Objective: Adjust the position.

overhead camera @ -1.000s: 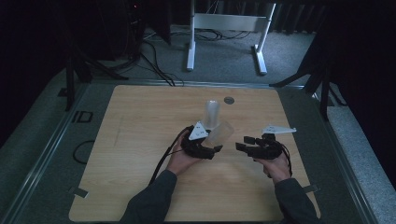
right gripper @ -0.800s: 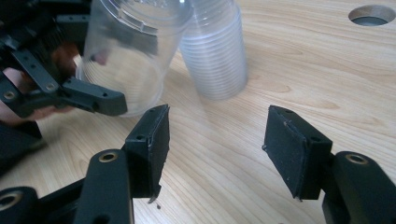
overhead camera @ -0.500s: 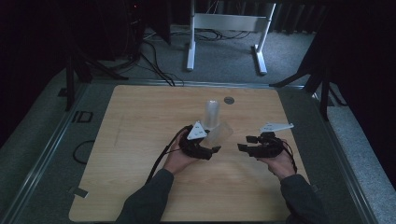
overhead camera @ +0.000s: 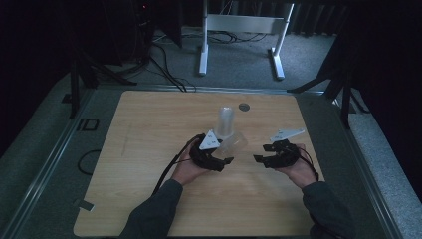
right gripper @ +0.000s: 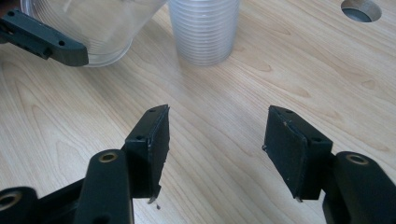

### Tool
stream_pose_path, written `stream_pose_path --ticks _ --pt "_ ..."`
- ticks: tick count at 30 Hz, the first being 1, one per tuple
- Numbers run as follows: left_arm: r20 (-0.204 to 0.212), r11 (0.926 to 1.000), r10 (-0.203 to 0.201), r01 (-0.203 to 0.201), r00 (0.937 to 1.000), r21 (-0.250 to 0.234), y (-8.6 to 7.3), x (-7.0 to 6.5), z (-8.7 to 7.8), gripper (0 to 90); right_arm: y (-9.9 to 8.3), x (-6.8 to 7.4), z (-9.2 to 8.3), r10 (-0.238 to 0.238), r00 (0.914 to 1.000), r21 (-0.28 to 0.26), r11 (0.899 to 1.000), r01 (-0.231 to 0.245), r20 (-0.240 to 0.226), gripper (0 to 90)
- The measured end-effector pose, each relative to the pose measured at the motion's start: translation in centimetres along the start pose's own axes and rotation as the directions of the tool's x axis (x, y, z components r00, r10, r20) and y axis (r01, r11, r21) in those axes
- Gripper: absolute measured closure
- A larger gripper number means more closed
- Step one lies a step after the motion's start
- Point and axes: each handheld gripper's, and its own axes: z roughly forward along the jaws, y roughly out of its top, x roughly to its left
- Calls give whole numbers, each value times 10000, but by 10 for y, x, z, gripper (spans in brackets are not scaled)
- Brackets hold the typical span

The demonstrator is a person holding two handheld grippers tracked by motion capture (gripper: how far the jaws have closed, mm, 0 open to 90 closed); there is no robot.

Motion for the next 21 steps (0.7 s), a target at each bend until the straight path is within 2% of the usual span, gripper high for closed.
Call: stream_pose_path --ticks 3,4,13,21 --pt "25 10000 7 -7 10000 6 0 0 0 237 1 0 0 -91 10000 57 9999 90 31 402" --pt "57 9999 93 -94 9999 78 0 -1 0 238 4 1 -1 -319 9995 254 9992 317 81 402" --pt "99 9993 272 -274 9996 261 0 0 -1 237 11 4 -3 -1005 9948 821 9917 990 138 413" --pt "205 9975 514 -523 9985 470 3 0 -2 237 16 7 -3 -1343 9908 1222 9838 1312 177 414"
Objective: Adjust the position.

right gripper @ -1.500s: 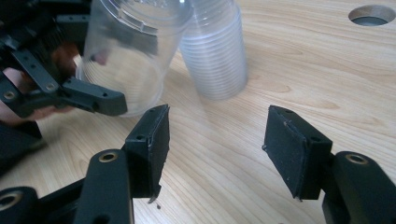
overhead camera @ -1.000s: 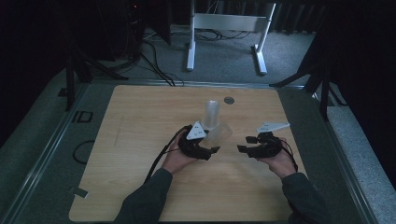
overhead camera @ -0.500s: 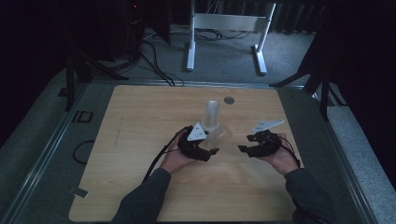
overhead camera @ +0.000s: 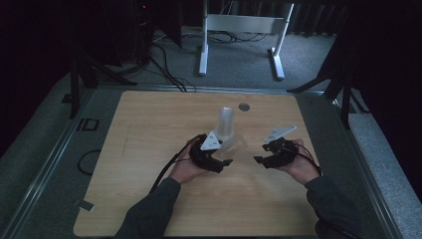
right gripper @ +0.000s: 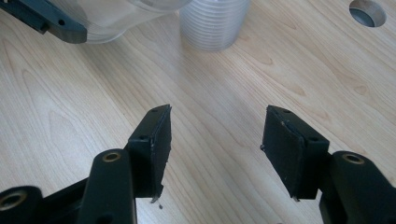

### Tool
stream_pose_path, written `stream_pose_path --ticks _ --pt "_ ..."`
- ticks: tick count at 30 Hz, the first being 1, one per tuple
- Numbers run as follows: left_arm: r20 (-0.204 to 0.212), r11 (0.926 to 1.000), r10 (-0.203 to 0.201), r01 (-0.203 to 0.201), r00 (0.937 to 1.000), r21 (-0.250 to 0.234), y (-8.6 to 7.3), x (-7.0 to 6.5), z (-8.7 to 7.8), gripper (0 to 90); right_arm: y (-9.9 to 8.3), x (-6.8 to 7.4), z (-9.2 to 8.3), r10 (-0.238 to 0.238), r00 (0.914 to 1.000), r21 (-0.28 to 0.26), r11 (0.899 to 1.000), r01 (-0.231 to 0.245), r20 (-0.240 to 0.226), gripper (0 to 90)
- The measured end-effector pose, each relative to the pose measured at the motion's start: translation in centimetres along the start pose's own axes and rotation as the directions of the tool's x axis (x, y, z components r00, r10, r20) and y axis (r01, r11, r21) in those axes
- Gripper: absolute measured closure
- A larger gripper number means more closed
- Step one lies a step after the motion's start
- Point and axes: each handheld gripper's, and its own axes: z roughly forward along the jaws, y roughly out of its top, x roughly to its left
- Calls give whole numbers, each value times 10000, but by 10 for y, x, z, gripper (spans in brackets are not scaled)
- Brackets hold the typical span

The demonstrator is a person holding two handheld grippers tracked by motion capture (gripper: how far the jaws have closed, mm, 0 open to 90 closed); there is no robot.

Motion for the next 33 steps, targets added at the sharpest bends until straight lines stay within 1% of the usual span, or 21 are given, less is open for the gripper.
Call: stream_pose_path --ticks 8,11,16,19,24,28,33 --pt "61 9996 216 -218 9997 198 1 0 -1 237 3 1 0 -262 9997 290 9992 261 33 412" --pt "72 9994 256 -257 9996 233 0 0 -1 237 4 2 -1 -310 9995 293 9991 309 37 408" --pt "189 9972 524 -533 9984 516 0 -1 0 238 5 4 0 -424 9991 371 9984 425 -33 407" --pt "209 9962 625 -637 9978 595 0 -1 0 238 7 5 0 -508 9987 434 9978 510 -71 406" --pt "164 9949 720 -730 9973 695 0 -1 0 238 9 8 0 -694 9975 562 9960 700 -122 401" --pt "249 9928 829 -847 9962 850 -1 -1 0 239 9 10 1 -676 9975 467 9966 684 -191 399" --pt "306 9907 898 -925 9955 1002 -3 -2 2 240 10 12 3 -843 9961 569 9947 857 -272 396"
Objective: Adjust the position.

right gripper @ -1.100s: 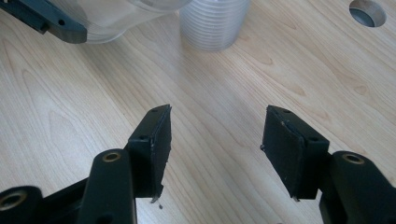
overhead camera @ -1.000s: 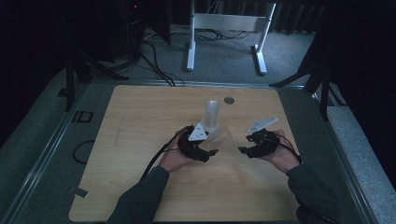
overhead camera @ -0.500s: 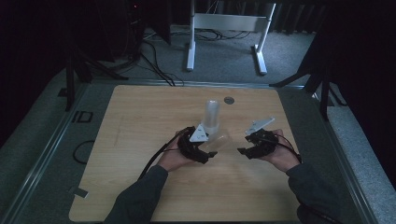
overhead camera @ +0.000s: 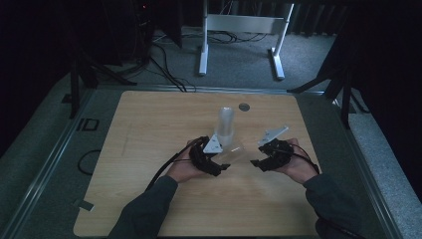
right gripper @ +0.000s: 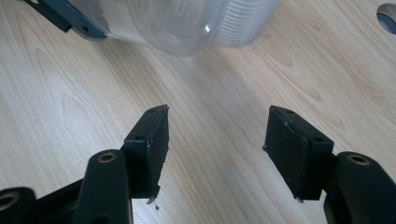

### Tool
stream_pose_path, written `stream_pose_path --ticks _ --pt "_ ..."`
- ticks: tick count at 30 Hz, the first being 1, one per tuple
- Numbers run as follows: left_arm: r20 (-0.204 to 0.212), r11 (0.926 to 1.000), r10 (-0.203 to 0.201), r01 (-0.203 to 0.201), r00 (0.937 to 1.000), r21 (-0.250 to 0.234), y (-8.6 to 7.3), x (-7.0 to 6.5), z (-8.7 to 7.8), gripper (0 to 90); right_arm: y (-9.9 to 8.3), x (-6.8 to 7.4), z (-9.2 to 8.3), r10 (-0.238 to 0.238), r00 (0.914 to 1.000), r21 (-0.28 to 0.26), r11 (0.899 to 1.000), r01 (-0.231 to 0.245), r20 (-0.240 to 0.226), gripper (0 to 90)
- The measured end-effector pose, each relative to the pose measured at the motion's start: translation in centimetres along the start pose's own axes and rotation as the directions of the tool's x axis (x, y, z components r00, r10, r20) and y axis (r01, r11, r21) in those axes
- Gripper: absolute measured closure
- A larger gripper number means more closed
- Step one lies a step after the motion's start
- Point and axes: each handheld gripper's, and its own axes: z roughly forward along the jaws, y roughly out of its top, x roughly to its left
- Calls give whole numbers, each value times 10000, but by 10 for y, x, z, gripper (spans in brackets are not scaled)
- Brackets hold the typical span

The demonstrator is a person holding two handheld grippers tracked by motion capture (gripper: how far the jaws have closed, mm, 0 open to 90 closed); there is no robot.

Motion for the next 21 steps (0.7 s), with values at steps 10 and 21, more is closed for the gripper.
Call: stream_pose_path --ticks 10,21 --pt "-6 9991 329 -329 9995 273 -1 -3 3 240 3 3 0 -284 9995 193 9994 286 -129 395" --pt "-153 9940 903 -892 9958 626 0 -8 6 241 9 9 2 -705 9972 541 9960 717 -241 375"
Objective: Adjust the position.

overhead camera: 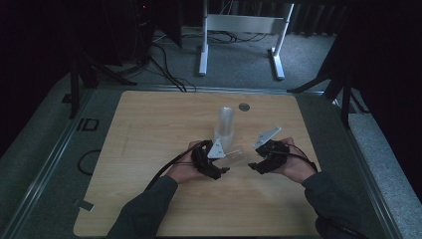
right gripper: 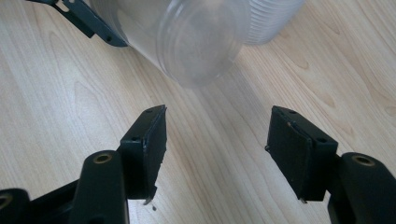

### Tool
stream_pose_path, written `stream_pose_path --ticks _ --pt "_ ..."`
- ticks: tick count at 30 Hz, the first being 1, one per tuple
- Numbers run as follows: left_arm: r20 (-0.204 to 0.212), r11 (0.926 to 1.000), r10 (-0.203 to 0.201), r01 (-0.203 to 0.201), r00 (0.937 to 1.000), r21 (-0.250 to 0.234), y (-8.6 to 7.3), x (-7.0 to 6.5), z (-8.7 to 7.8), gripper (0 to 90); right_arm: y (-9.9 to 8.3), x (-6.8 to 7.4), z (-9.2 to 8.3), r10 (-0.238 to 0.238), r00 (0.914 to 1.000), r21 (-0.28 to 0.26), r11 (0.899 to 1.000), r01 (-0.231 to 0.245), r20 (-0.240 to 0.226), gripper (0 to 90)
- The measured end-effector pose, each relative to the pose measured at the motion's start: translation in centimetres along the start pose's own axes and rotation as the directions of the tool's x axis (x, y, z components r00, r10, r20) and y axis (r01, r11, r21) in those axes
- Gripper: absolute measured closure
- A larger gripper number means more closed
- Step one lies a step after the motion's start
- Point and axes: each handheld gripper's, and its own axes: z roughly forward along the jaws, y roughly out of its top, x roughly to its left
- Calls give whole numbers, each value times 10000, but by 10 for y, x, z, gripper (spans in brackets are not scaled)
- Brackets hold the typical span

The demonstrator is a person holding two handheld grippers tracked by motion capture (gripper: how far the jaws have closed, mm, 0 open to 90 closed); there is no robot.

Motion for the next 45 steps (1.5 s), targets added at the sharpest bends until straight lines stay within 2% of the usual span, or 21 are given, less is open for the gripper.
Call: stream_pose_path --ticks 9,10,15,28,38,45 --pt "160 9999 167 -168 9997 43 0 0 -1 243 5 1 2 -377 9991 247 9990 382 -210 375" --pt "313 9997 236 -238 9992 70 0 0 -2 243 5 1 2 -377 9991 247 9990 382 -210 375" --pt "549 9992 331 -342 9979 186 -1 -2 -1 244 6 3 5 -669 9968 543 9961 692 -428 375" --pt "1100 9958 617 -686 9920 601 -1 -5 1 243 14 11 10 -1344 9863 1083 9835 1446 -955 372" --pt "1205 9928 783 -884 9896 812 0 -7 2 244 17 15 14 -1592 9808 1350 9755 1738 -1123 367" --pt "1258 9872 1108 -1238 9858 1008 2 -10 4 244 21 17 17 -1811 9745 1373 9703 1990 -1324 364"
